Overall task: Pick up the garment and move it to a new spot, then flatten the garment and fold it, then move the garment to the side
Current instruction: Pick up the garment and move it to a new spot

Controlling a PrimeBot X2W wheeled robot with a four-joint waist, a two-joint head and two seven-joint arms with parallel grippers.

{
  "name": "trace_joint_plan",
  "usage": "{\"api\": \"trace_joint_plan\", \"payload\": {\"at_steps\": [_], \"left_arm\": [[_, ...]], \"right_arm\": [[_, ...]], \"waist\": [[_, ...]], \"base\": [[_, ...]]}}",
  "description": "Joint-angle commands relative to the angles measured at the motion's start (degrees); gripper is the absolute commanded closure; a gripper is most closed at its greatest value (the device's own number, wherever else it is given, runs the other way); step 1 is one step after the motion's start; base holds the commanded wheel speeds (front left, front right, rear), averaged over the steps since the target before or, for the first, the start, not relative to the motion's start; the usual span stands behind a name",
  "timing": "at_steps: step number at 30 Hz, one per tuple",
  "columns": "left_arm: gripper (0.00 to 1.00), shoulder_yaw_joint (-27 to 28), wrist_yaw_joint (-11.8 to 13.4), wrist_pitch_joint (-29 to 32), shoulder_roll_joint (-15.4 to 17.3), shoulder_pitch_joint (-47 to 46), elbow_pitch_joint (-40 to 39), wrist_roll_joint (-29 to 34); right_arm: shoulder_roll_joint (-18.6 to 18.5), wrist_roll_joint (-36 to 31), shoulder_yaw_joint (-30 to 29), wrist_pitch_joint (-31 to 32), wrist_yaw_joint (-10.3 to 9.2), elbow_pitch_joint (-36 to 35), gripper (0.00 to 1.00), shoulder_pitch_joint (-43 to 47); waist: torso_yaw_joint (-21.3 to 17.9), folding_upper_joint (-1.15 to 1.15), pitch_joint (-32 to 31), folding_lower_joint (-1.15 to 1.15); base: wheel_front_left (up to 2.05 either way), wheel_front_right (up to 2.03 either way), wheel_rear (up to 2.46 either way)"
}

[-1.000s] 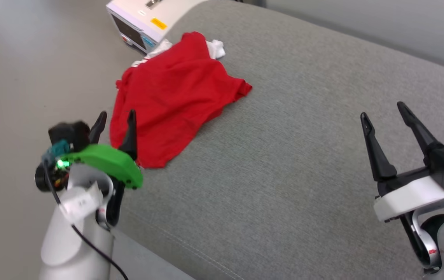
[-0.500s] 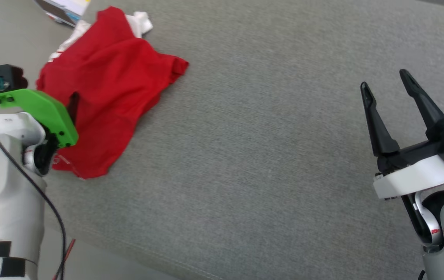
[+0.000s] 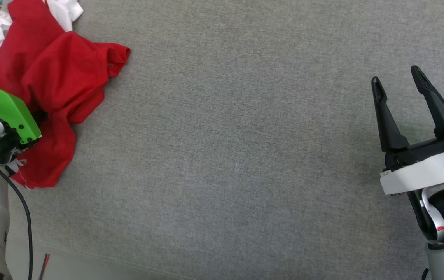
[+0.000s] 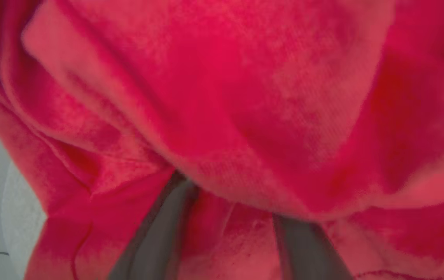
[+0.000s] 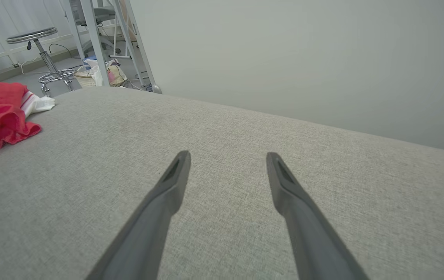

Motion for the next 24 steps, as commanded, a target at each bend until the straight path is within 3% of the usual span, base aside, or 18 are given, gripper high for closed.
{"api": "trace_joint_plan", "payload": {"at_steps": [1,9,16,24], "left_arm": [[1.0,-1.3,0.8,0.8,-3.1,1.9,2.8,0.3],[1.0,-2.6,2.0,-8.9,-3.3,0.8,0.5,2.4],[1.0,-4.4,2.1,-22.3,-3.5,1.2,-4.2,5.3],[1.0,-6.8,3.3,-31.6,-5.1,4.0,-10.6,8.1]], "right_arm": [[-0.3,0.2,-0.2,-0.6,-0.04,0.1,0.0,-1.0],[-0.1,0.2,-0.5,-1.2,-0.04,0.7,0.0,0.1],[2.4,0.4,-1.8,-2.3,-0.04,3.0,0.0,3.5],[5.6,-0.5,-4.3,-3.0,-0.04,4.8,0.0,7.8]], "waist": [[-0.1,-0.01,0.1,0.0],[2.5,-0.01,-4.9,0.0],[4.2,-0.01,-12.8,0.0],[3.7,-0.01,-20.2,0.0]], "base": [[0.0,0.0,0.0],[0.0,0.0,0.0],[0.0,0.0,0.0],[0.0,0.0,0.0]]}}
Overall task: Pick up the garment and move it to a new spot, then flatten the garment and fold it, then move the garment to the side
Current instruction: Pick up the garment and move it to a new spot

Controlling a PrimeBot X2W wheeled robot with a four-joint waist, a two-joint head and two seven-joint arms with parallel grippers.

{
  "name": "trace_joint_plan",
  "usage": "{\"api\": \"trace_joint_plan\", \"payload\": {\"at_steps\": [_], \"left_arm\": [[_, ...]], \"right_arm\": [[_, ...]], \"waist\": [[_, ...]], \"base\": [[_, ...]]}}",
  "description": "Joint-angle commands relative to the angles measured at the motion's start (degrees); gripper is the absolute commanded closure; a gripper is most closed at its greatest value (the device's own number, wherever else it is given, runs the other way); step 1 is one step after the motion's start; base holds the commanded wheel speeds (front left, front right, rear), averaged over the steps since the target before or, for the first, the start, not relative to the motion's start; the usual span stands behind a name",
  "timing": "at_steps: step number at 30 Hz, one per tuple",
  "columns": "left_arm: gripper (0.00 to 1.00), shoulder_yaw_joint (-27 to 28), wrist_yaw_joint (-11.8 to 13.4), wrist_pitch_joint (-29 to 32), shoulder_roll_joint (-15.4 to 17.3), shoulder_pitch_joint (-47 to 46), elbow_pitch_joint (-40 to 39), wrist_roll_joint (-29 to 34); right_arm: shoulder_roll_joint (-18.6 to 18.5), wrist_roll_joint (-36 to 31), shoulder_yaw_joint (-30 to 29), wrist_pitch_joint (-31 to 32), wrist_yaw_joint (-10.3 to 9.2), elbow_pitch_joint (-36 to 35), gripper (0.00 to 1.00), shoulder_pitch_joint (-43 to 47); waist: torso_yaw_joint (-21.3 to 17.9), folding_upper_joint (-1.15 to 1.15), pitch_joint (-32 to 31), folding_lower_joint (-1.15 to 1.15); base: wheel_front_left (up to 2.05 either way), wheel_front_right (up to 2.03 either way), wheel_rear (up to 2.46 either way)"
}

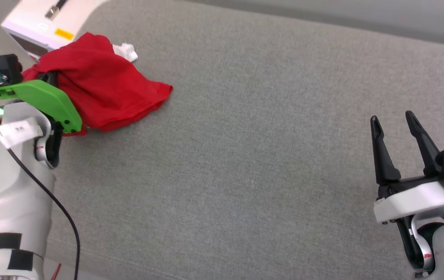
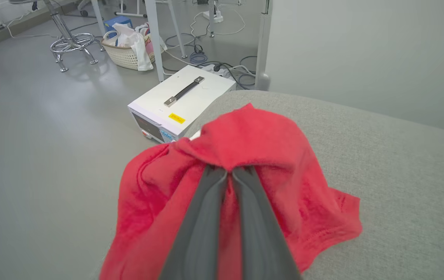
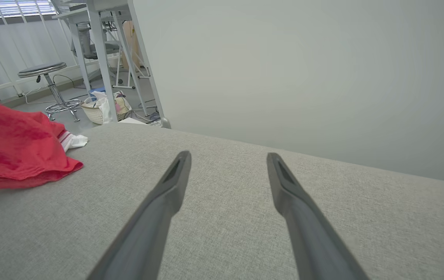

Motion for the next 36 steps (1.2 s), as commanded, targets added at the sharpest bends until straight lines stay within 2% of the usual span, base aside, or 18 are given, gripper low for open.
{"api": "trace_joint_plan", "payload": {"at_steps": [1,7,17,22,27,31,33,36], "left_arm": [[1.0,-0.5,0.4,-1.4,-0.7,1.6,-1.3,0.8],[1.0,-2.7,0.7,-3.6,-3.5,5.8,-8.6,1.3],[1.0,-9.4,-0.4,0.7,-8.9,14.9,-23.7,1.4],[1.0,-15.6,-2.2,3.4,-12.3,16.8,-29.5,1.0],[1.0,-25.7,-3.4,5.2,-15.4,17.3,-34.4,0.0],[1.0,-32.8,-3.6,5.7,-16.4,18.2,-37.0,-1.8],[1.0,-34.3,-3.5,6.2,-16.6,19.4,-36.8,-2.6],[1.0,-34.0,-1.8,6.4,-16.2,21.5,-34.5,-3.1]], "right_arm": [[0.3,-0.4,-0.4,-0.2,-0.04,0.4,0.0,1.1],[1.5,-1.1,-1.7,0.0,-0.04,0.7,0.0,3.0],[2.5,-1.6,-3.7,0.6,-0.04,1.0,0.0,4.6],[2.8,-1.5,-4.6,0.7,-0.04,0.8,0.0,4.7],[3.0,-1.2,-5.8,0.9,-0.04,0.2,0.0,4.7],[3.1,-0.8,-6.5,0.7,-0.04,-0.5,0.0,4.6],[3.2,-0.6,-6.5,0.6,-0.04,-0.7,0.0,4.3],[3.2,-0.3,-6.4,0.3,-0.04,-0.9,0.0,3.6]], "waist": [[0.0,0.0,-5.5,0.0],[-3.0,0.0,-8.4,0.0],[-11.1,0.0,-9.9,0.0],[-15.3,0.0,-9.2,0.0],[-18.3,0.0,-7.3,0.0],[-19.5,0.0,-5.0,0.0],[-19.8,0.0,-3.4,0.0],[-20.0,0.0,-1.1,0.0]], "base": [[0.0,0.0,0.0],[0.0,0.0,0.0],[0.0,0.0,0.0],[0.0,0.0,0.0],[0.0,0.0,0.0],[0.0,0.0,0.0],[0.0,0.0,0.0],[0.0,0.0,0.0]]}}
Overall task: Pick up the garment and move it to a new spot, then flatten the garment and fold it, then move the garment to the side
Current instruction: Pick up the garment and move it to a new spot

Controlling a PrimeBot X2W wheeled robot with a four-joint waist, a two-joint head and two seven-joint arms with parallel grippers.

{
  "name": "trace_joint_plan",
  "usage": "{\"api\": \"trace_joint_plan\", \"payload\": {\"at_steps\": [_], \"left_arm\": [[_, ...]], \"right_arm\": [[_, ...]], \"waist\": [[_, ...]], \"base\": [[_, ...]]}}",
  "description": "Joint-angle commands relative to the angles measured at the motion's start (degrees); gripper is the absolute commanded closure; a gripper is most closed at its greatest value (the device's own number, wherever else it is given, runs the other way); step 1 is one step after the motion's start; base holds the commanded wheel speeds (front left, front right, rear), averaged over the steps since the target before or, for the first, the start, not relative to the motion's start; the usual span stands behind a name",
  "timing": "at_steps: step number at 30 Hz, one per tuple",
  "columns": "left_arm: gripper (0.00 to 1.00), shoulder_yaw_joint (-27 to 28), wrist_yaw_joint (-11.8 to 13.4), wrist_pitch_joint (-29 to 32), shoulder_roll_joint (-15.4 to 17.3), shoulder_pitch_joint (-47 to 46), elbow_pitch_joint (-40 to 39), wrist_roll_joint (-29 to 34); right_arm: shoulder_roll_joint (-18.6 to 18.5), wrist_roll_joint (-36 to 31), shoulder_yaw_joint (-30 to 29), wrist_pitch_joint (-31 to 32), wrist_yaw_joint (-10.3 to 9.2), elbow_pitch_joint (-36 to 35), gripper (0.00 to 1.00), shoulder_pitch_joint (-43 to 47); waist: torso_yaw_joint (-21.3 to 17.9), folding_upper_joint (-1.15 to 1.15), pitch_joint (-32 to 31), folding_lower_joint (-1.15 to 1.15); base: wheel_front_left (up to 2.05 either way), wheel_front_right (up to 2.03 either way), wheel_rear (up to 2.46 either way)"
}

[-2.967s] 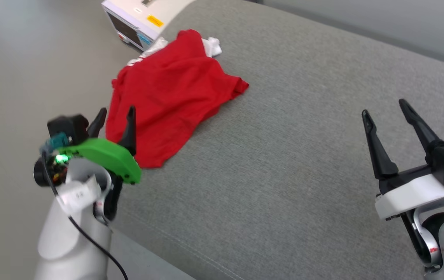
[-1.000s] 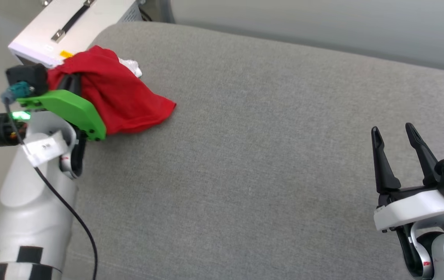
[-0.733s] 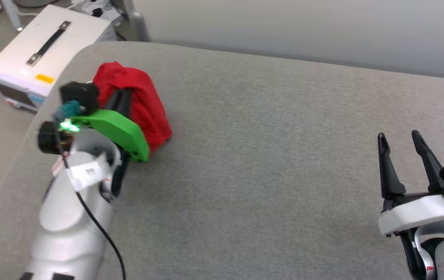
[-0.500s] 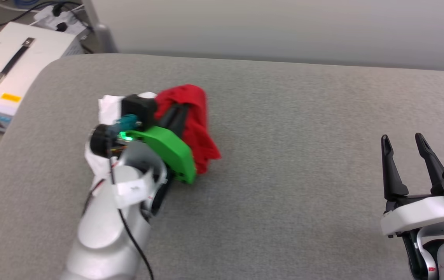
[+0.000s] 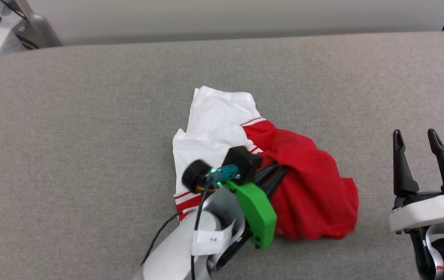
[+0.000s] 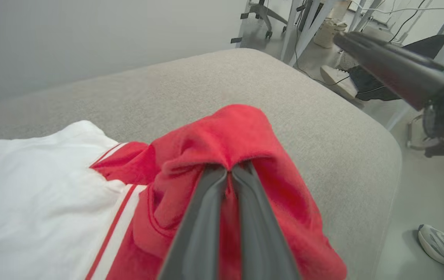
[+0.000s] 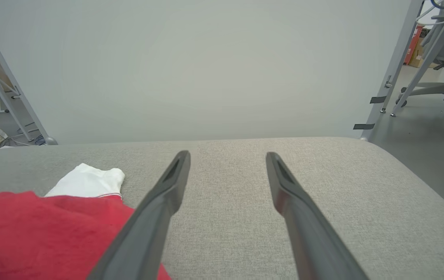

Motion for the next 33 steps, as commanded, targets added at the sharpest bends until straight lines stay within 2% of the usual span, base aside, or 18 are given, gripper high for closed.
{"api": "trace_joint_plan", "payload": {"at_steps": [1,10,16,17,18,19,26,33], "left_arm": [[1.0,0.7,0.8,-0.2,1.0,1.6,1.0,-0.4],[1.0,0.2,1.3,-1.8,1.7,5.9,5.0,-1.7],[1.0,-1.2,1.3,-5.8,1.5,5.3,6.0,0.3],[0.65,-1.3,1.6,-7.0,1.6,5.3,5.9,0.9],[0.04,-1.2,2.0,-8.2,1.7,5.5,5.8,1.4],[0.0,-1.0,2.4,-9.2,1.8,5.7,5.6,1.7],[0.0,1.4,5.3,-16.9,3.6,8.9,1.6,2.5],[0.0,6.6,8.9,-19.0,5.5,12.0,-1.3,0.4]], "right_arm": [[0.1,0.4,0.0,-0.4,-0.04,-0.2,0.0,-0.7],[0.1,0.4,0.3,-1.3,-0.04,0.0,0.0,-4.0],[0.1,0.0,0.6,-1.6,-0.04,1.7,0.0,-4.6],[0.1,-0.1,0.6,-1.7,-0.04,1.9,0.0,-4.4],[0.1,-0.2,0.6,-1.6,-0.04,2.2,0.0,-4.2],[0.1,-0.3,0.6,-1.6,-0.04,2.4,0.0,-4.0],[0.1,-0.8,0.8,-0.3,-0.04,2.9,0.0,-1.1],[0.1,-0.9,1.5,0.9,-0.04,2.5,0.0,1.6]], "waist": [[-0.9,0.0,3.6,0.0],[-0.1,0.0,9.1,0.0],[0.5,0.0,7.3,0.0],[0.7,0.0,6.4,0.0],[0.7,0.0,5.4,0.0],[0.8,0.0,4.4,0.0],[1.6,0.0,-2.6,0.0],[2.2,0.0,-6.4,0.0]], "base": [[0.0,0.0,0.0],[0.0,0.0,0.0],[0.0,0.0,0.0],[0.0,0.0,0.0],[0.0,0.0,0.0],[0.0,0.0,0.0],[0.0,0.0,0.0],[0.0,0.0,0.0]]}}
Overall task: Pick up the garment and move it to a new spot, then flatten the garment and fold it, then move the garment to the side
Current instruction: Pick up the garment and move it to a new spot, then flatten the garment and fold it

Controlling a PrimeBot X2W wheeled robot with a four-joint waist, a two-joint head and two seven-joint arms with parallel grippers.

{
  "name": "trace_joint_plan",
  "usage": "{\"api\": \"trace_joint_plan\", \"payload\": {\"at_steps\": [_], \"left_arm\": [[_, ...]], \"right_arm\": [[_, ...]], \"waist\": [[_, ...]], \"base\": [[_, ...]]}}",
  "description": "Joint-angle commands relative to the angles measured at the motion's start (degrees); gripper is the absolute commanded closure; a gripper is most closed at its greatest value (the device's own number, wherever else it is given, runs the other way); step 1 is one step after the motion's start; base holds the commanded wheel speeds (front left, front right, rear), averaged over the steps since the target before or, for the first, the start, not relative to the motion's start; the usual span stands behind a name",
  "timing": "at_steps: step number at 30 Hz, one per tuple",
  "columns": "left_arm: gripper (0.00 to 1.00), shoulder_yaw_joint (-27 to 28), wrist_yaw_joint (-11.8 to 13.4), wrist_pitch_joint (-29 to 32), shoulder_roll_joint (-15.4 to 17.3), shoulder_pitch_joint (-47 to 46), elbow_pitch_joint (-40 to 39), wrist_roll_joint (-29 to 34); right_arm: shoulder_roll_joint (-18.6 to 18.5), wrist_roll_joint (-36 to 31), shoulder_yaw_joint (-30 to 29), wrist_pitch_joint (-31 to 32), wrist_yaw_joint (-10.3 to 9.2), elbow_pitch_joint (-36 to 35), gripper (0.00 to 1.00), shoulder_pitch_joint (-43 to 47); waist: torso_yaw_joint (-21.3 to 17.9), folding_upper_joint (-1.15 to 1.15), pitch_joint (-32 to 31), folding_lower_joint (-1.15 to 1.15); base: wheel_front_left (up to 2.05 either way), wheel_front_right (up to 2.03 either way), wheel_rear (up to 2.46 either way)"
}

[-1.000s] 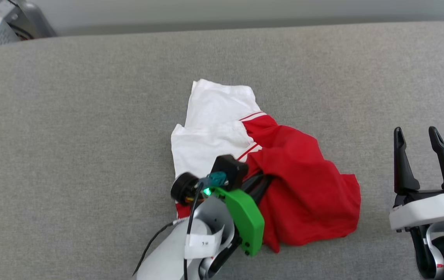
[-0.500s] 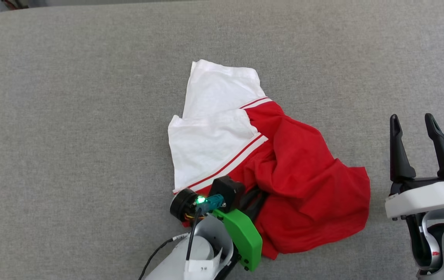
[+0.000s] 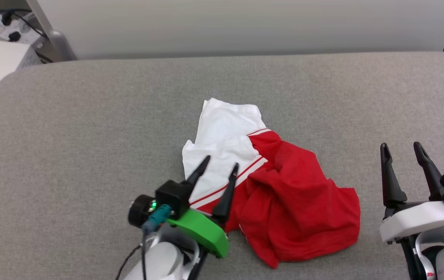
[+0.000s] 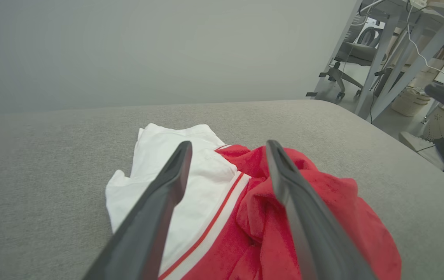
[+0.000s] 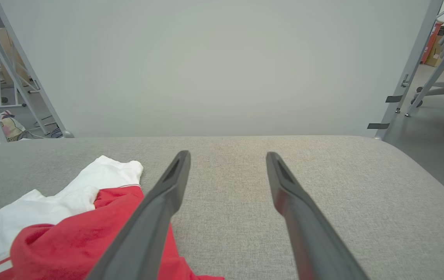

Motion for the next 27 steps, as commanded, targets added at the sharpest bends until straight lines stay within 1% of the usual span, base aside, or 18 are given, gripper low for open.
{"api": "trace_joint_plan", "payload": {"at_steps": [1,6,17,21,27], "left_arm": [[0.0,1.4,1.0,-0.6,0.9,1.1,-0.6,-0.9],[0.0,6.0,3.6,-1.2,2.9,2.8,-1.6,-2.4],[0.0,14.6,8.0,-1.7,9.8,9.9,-5.2,-4.5],[0.0,15.2,8.5,-1.2,11.0,11.5,-7.0,-4.8],[0.0,14.8,8.6,-0.8,11.2,11.5,-8.2,-4.7]], "right_arm": [[0.0,-0.4,0.3,0.3,-0.04,-0.3,0.0,1.0],[0.0,-0.3,1.1,1.1,-0.04,-0.3,0.0,2.6],[-0.8,-0.1,4.6,2.2,-0.04,0.0,0.0,4.9],[-1.1,-0.1,4.8,2.5,-0.04,-0.1,0.0,5.2],[-1.3,0.0,4.4,2.8,-0.04,0.0,0.0,5.1]], "waist": [[0.8,0.0,-2.8,0.0],[0.8,0.0,-3.9,0.0],[0.4,0.0,-6.4,0.0],[0.8,0.0,-6.3,0.0],[1.4,0.0,-6.1,0.0]], "base": [[0.0,0.0,0.0],[0.0,0.0,0.0],[0.0,0.0,0.0],[0.0,0.0,0.0],[0.0,0.0,0.0]]}}
